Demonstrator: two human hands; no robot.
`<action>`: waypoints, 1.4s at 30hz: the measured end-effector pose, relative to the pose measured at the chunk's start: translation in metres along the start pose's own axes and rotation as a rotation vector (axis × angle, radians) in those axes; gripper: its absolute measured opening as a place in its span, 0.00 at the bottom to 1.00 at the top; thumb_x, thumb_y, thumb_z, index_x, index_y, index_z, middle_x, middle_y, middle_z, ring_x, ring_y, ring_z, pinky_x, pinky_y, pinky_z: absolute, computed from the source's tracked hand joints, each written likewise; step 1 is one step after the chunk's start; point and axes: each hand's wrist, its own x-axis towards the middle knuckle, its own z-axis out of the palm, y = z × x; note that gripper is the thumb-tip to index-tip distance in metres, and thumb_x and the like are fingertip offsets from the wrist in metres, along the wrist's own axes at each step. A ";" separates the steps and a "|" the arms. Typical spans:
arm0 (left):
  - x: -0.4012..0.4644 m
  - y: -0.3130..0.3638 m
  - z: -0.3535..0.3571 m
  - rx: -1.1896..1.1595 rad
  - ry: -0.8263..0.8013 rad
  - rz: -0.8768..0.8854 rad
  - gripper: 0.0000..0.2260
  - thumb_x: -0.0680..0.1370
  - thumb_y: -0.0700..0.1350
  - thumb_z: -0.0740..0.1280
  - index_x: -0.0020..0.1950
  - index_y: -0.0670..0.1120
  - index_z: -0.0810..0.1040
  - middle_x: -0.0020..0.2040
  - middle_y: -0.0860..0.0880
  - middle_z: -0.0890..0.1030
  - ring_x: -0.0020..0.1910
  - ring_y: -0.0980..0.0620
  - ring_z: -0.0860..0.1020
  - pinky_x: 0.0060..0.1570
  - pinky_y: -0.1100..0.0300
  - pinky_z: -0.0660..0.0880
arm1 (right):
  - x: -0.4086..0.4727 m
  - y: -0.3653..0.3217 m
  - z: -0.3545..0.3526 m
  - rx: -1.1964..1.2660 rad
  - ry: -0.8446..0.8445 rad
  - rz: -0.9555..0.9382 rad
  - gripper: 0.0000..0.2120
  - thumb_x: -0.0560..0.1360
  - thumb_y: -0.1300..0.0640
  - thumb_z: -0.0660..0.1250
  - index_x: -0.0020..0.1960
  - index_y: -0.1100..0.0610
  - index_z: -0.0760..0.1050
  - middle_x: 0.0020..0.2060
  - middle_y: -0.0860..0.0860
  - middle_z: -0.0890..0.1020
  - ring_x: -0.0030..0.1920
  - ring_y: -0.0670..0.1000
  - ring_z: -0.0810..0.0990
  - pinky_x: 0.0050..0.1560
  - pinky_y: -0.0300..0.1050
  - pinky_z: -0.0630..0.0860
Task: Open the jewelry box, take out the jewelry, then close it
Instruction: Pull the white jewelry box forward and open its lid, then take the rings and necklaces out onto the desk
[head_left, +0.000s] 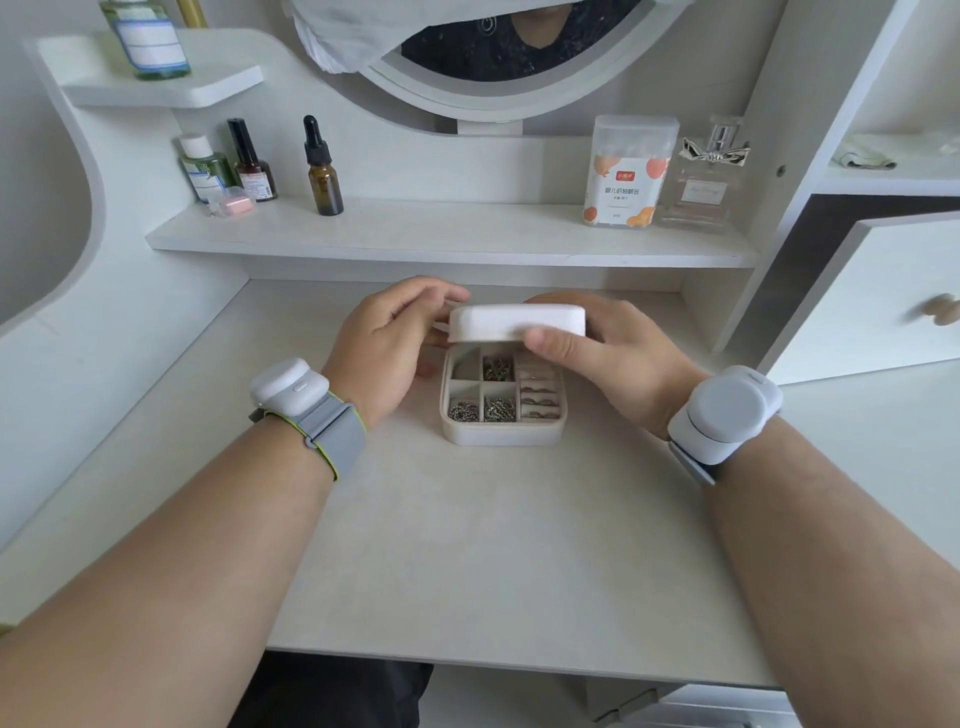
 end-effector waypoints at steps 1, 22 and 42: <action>-0.001 0.002 0.000 -0.027 -0.027 -0.009 0.15 0.80 0.56 0.60 0.53 0.54 0.85 0.47 0.54 0.86 0.45 0.51 0.84 0.46 0.48 0.78 | -0.001 -0.001 0.000 -0.002 0.047 0.007 0.25 0.68 0.29 0.64 0.52 0.47 0.81 0.40 0.40 0.84 0.42 0.38 0.80 0.49 0.43 0.75; -0.009 0.002 0.007 0.416 -0.147 0.232 0.24 0.83 0.47 0.64 0.74 0.66 0.64 0.32 0.46 0.83 0.31 0.53 0.82 0.46 0.59 0.77 | 0.010 0.009 0.008 -0.199 0.291 0.077 0.26 0.82 0.43 0.58 0.31 0.55 0.59 0.25 0.49 0.64 0.28 0.51 0.62 0.31 0.48 0.60; 0.005 -0.013 0.012 0.885 -0.135 0.135 0.37 0.74 0.68 0.45 0.74 0.51 0.71 0.75 0.45 0.63 0.67 0.36 0.70 0.70 0.47 0.67 | 0.009 0.014 0.019 -0.342 0.107 -0.036 0.34 0.76 0.29 0.52 0.77 0.45 0.64 0.63 0.54 0.71 0.63 0.61 0.72 0.67 0.56 0.69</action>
